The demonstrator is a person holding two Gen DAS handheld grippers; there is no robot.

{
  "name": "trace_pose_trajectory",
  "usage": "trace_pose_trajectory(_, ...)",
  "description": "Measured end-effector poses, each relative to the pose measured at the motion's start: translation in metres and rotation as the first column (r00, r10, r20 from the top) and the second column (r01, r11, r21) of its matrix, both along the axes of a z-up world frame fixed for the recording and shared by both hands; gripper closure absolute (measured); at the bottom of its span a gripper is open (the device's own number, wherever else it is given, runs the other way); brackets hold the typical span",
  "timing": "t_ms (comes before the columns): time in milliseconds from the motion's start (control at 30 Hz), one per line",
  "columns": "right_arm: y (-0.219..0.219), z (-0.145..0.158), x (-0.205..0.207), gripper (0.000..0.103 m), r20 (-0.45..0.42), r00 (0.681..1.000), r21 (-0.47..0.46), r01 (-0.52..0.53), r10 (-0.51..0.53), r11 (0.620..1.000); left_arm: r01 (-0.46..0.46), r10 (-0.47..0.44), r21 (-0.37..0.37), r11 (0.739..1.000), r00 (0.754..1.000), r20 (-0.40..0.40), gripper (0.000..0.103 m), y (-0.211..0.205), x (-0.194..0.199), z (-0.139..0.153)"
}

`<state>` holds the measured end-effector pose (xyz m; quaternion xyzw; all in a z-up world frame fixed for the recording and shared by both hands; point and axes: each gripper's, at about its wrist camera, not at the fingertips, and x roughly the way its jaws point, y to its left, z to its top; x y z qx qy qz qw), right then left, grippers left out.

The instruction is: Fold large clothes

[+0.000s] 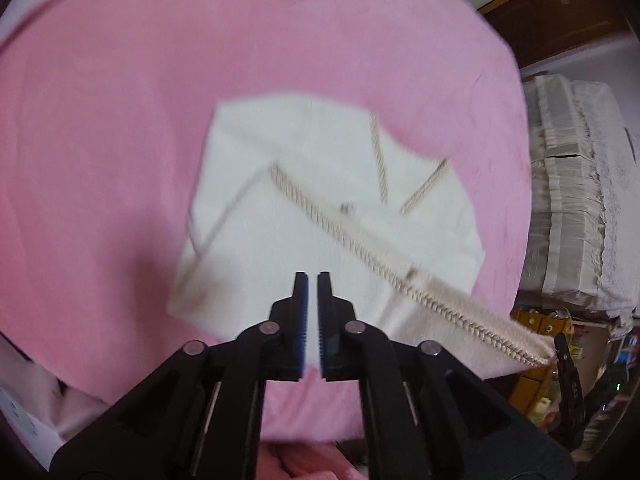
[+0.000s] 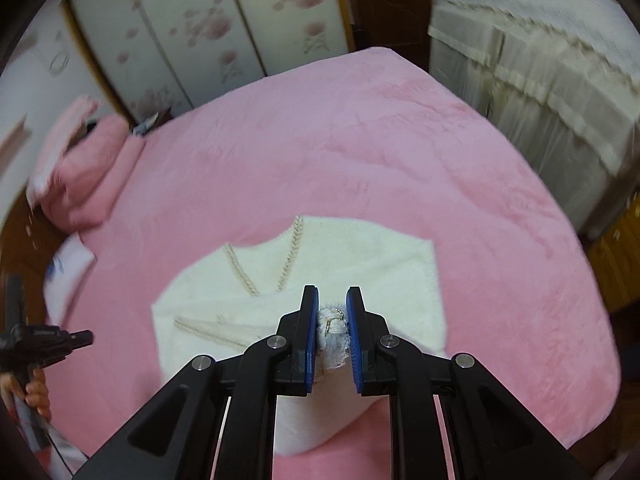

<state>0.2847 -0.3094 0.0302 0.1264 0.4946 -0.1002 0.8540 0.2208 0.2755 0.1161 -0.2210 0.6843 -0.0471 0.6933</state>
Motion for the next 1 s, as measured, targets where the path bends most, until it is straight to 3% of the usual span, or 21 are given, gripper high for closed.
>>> trace_pose_trajectory(100,0.001,-0.004,0.003,0.090,-0.011,1.000,-0.005,-0.023,0.023,1.000,-0.035,0.033,-0.028,0.999,0.997,-0.069,0.070,-0.016,0.006,-0.035)
trace_pose_trajectory(167,0.001,-0.008,-0.003,0.090,-0.020,0.999,-0.009,-0.024,0.024,1.000,-0.059,0.056,-0.021,0.998,0.993,-0.101,0.066,-0.026,0.011,-0.051)
trace_pose_trajectory(333,-0.006,-0.018,-0.024,0.090,-0.059,0.998,-0.024,-0.013,0.012,1.000,-0.067,0.067,0.004,0.998,0.990,-0.127,0.041,-0.053,0.022,-0.084)
trace_pose_trajectory(400,-0.011,-0.026,-0.027,0.090,-0.076,0.997,-0.014,-0.002,0.001,1.000,-0.065,0.069,0.040,0.997,0.989,-0.131,0.039,-0.065,0.027,-0.098)
trace_pose_trajectory(567,-0.032,-0.045,-0.034,0.090,-0.112,0.994,-0.001,0.009,-0.009,1.000,-0.151,0.164,0.088,0.985,0.972,-0.170,0.038,-0.062,0.069,-0.150)
trace_pose_trajectory(667,-0.043,-0.055,-0.025,0.090,-0.135,0.991,0.000,0.008,-0.008,1.000,-0.189,0.220,0.160,0.969,0.953,-0.209,0.038,-0.057,0.086,-0.174)
trace_pose_trajectory(867,-0.062,-0.076,-0.005,0.090,-0.184,0.982,0.009,0.045,-0.043,0.999,-0.156,0.250,0.309,0.938,0.922,-0.295,0.038,-0.057,0.100,-0.209)
trace_pose_trajectory(900,-0.063,-0.077,-0.004,0.090,-0.191,0.981,0.008,0.050,-0.048,0.999,-0.145,0.250,0.332,0.932,0.921,-0.300,0.039,-0.059,0.100,-0.210)
trace_pose_trajectory(933,-0.065,-0.079,-0.001,0.090,-0.196,0.979,0.008,0.054,-0.052,0.998,-0.126,0.242,0.355,0.926,0.921,-0.305,0.050,-0.062,0.100,-0.210)
trace_pose_trajectory(1000,-0.072,-0.087,0.003,0.090,-0.209,0.976,0.012,0.072,-0.067,0.997,-0.076,0.222,0.413,0.908,0.922,-0.317,0.062,-0.070,0.100,-0.209)
